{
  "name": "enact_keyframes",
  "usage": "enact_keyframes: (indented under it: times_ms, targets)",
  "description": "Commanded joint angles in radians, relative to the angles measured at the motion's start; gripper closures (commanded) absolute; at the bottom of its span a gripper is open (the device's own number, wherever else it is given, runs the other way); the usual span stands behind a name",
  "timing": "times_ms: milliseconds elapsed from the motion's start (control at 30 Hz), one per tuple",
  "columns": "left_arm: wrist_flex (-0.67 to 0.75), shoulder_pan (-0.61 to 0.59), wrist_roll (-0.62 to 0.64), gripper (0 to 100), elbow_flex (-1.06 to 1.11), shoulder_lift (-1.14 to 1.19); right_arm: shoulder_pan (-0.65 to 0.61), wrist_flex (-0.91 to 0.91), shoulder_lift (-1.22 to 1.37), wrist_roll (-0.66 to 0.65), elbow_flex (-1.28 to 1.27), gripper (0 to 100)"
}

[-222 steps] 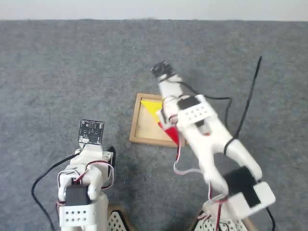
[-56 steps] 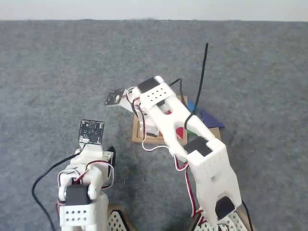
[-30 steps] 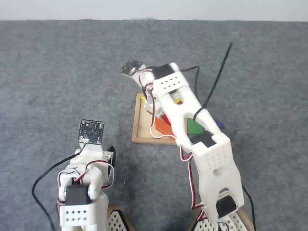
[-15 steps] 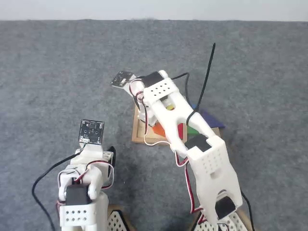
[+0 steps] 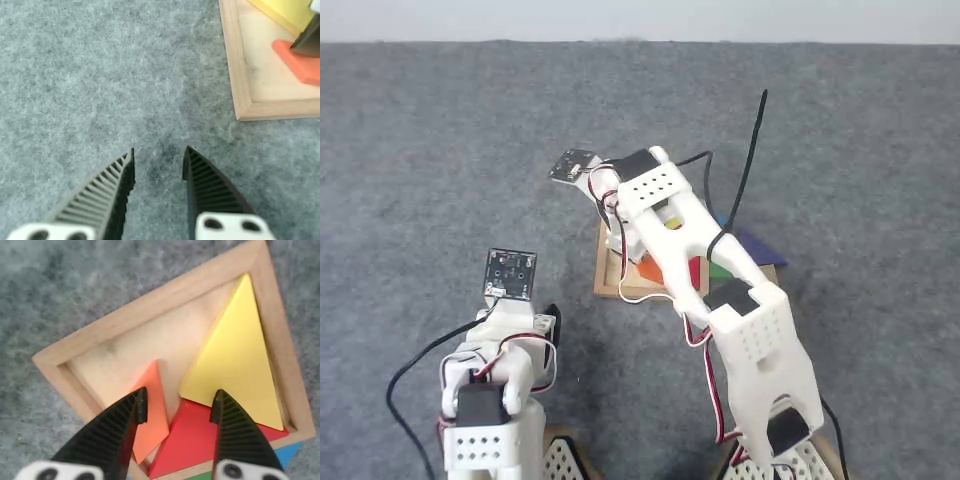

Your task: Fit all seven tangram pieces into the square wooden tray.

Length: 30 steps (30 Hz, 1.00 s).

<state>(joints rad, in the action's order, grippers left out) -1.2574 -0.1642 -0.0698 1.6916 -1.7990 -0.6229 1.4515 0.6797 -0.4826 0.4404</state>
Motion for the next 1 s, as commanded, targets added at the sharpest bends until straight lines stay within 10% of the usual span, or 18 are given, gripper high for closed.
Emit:
enact_keyframes:
  times_ms: [0,500,967]
  targets:
    - [-0.009,0.002,-0.006,85,-0.008,-0.028,-0.004,0.013,-0.157,-0.012,-0.023,80.7]
    - [-0.009,0.002,-0.006,85,-0.008,-0.028,-0.030,-0.450,-0.685,0.104,-0.804,80.8]
    - [-0.009,0.002,-0.006,85,-0.008,-0.028,-0.107,-0.470,-0.486,0.192,-0.598,80.9]
